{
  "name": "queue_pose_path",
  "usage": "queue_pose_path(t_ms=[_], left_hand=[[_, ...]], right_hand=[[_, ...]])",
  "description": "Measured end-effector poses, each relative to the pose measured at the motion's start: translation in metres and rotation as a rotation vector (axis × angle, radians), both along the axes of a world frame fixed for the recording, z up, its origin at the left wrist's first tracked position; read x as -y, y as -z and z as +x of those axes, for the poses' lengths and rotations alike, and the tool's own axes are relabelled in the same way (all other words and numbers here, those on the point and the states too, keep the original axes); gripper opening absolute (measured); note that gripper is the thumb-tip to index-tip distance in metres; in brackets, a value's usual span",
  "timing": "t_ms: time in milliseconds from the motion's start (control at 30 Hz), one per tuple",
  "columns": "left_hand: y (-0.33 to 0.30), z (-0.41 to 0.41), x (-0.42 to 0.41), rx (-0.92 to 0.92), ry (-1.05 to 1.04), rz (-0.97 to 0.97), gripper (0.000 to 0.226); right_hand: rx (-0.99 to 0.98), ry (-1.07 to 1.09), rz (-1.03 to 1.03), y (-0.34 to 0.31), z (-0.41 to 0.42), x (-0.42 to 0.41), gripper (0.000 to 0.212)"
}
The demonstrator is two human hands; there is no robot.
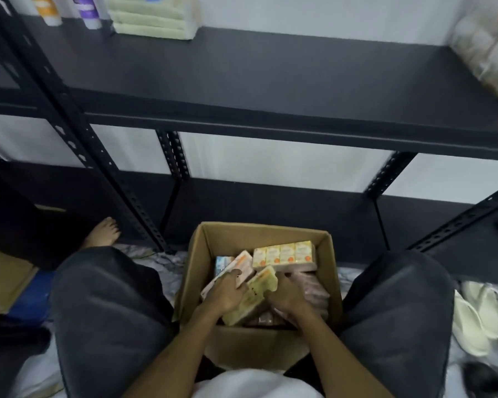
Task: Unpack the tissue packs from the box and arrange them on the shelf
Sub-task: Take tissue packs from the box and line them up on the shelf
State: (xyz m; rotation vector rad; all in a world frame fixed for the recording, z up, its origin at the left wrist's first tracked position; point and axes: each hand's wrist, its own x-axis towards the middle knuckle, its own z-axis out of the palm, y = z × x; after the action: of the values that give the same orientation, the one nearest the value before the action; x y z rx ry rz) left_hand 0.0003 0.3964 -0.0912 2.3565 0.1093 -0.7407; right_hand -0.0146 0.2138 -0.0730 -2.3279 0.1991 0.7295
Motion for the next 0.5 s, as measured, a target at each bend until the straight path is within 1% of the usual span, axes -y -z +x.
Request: queue_pose_path(t_ms=[67,200,267,300,400,433,500], left_hand=[[0.012,0.002,-0.001,-0.037,-0.002,0.018,0.057],[0.034,0.003,-0.001,-0.099,0.025,0.039,0.060],[0.040,0.003,-0.001,-0.132,0.035,0.042,0.061],[0.043,0.003,-0.002,-0.143,0.041,0.045,0.062],[0.050,0.004,-0.001,-0.155,0.051,0.073,0.064],[0.052,0.005,-0.001,-0.157,0.049,0.077,0.064],[0.056,0.005,0.002,-0.167,0.050,0.066,0.064]], right_hand=[[-0.018,0.007,-0.028,0.012,0.003,0.000,0.046],[-0.044,0.045,-0.099,0.041,0.012,0.000,0.075],[-0.056,0.049,-0.126,0.055,0.016,0.000,0.081],[-0.058,0.055,-0.122,0.056,0.016,0.000,0.078],[-0.057,0.078,-0.088,0.052,0.018,-0.001,0.051],[-0.049,0.095,-0.084,0.053,0.020,0.000,0.047],[-0.012,0.162,-0.079,0.051,0.026,0.003,0.050]])
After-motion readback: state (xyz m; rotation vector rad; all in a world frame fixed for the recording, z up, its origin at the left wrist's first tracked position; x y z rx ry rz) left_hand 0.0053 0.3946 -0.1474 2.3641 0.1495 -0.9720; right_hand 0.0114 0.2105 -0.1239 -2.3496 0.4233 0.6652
